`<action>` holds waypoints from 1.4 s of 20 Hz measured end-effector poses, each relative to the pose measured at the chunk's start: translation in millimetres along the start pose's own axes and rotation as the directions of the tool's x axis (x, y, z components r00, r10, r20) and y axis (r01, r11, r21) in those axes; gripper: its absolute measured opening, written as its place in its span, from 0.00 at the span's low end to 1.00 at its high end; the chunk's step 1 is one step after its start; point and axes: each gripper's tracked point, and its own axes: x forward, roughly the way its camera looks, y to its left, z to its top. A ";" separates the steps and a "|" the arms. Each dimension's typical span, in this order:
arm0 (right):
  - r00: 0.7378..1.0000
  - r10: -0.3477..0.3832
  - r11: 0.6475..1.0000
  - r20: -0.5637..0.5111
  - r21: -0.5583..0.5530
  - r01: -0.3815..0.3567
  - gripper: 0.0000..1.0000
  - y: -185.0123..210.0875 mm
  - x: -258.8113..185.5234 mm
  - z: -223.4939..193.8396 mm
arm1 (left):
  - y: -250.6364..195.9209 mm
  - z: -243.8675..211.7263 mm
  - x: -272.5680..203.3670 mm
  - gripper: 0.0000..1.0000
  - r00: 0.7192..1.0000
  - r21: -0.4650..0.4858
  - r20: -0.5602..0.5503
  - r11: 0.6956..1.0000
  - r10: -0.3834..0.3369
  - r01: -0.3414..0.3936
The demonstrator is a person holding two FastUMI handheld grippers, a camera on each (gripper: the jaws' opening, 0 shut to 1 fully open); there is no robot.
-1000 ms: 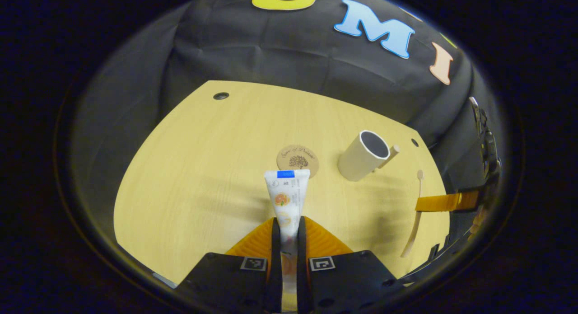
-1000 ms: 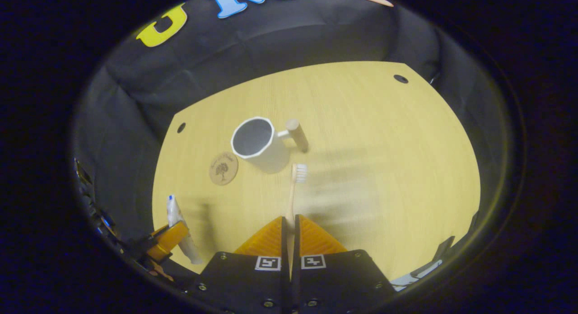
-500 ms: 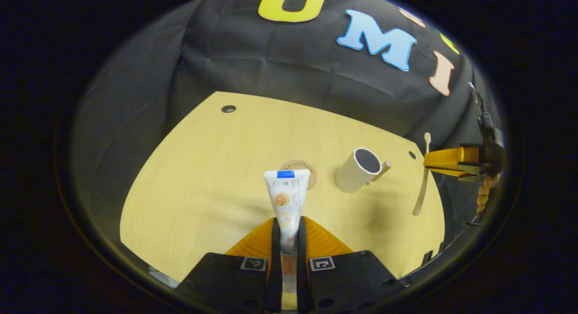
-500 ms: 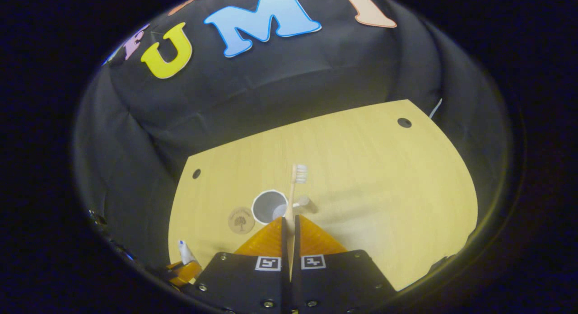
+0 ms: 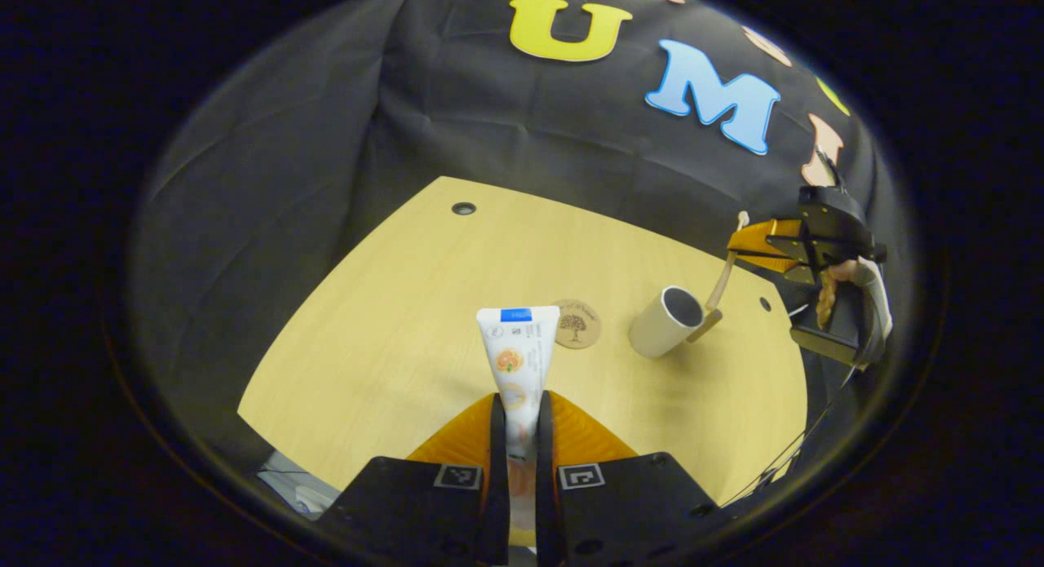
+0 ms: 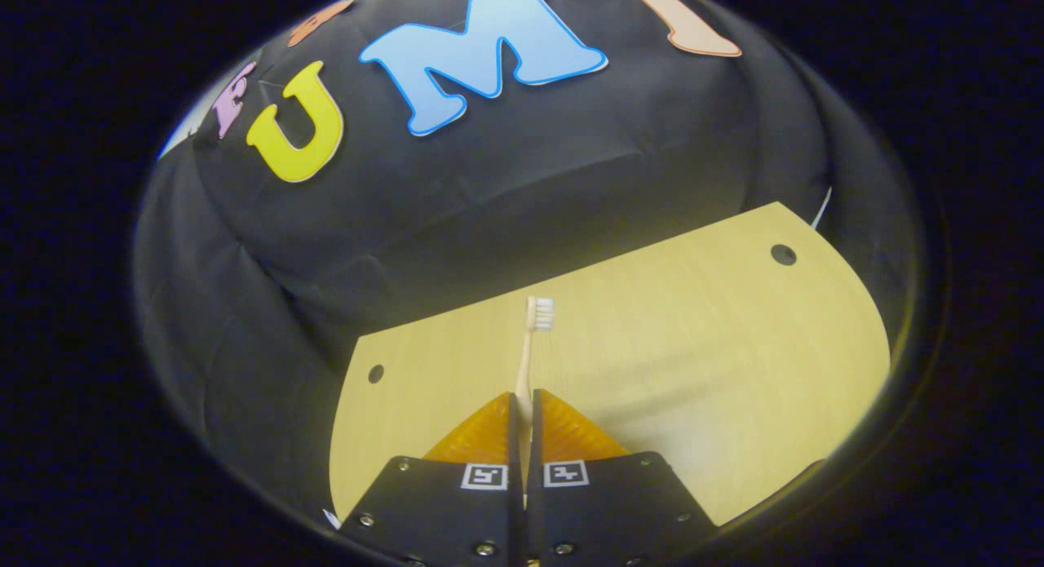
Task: Put the toothbrush and toothpaste on the desktop into the cup, then pick up the cup and place it on the coaster on the desktop.
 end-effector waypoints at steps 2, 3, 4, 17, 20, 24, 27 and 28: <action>1.000 -0.010 0.999 0.013 -0.035 0.010 0.02 3.9 15.6 -5.4 | 15.0 -6.2 -8.1 0.20 0.999 -0.026 0.001 0.999 0.033 -0.033; 1.000 -0.018 0.998 0.024 -0.065 0.020 0.02 4.0 21.1 -8.5 | 22.0 -9.1 -11.8 0.20 0.999 -0.041 -0.001 0.998 0.049 -0.049; 0.999 -0.031 0.994 0.040 -0.100 0.034 0.02 3.2 25.1 -8.7 | 27.3 -11.2 -14.6 0.18 0.998 -0.054 -0.003 0.997 0.062 -0.062; 0.988 -0.090 0.963 0.125 -0.243 0.118 0.05 -1.3 32.6 -31.2 | 26.1 -12.3 -17.2 0.20 0.998 -0.037 0.005 0.997 0.064 -0.064; 0.990 -0.081 0.962 0.112 -0.250 0.107 0.14 -1.3 28.2 -40.4 | 18.3 -8.6 -11.3 0.20 0.999 -0.032 0.012 0.999 0.044 -0.043; 0.995 -0.062 0.969 0.083 -0.236 0.080 0.31 0.0 13.1 -51.8 | 3.2 3.4 -2.5 0.20 1.000 -0.002 0.027 1.000 0.013 -0.013; 0.994 -0.065 0.973 0.091 -0.215 0.083 0.37 -8.1 -4.8 -50.2 | -16.5 21.9 3.4 0.20 0.998 0.015 0.055 0.999 -0.036 0.035; 0.993 -0.064 0.976 0.095 -0.202 0.082 0.37 -11.4 -10.6 -49.1 | -21.3 30.4 5.5 0.19 0.996 0.028 0.068 0.998 -0.051 0.049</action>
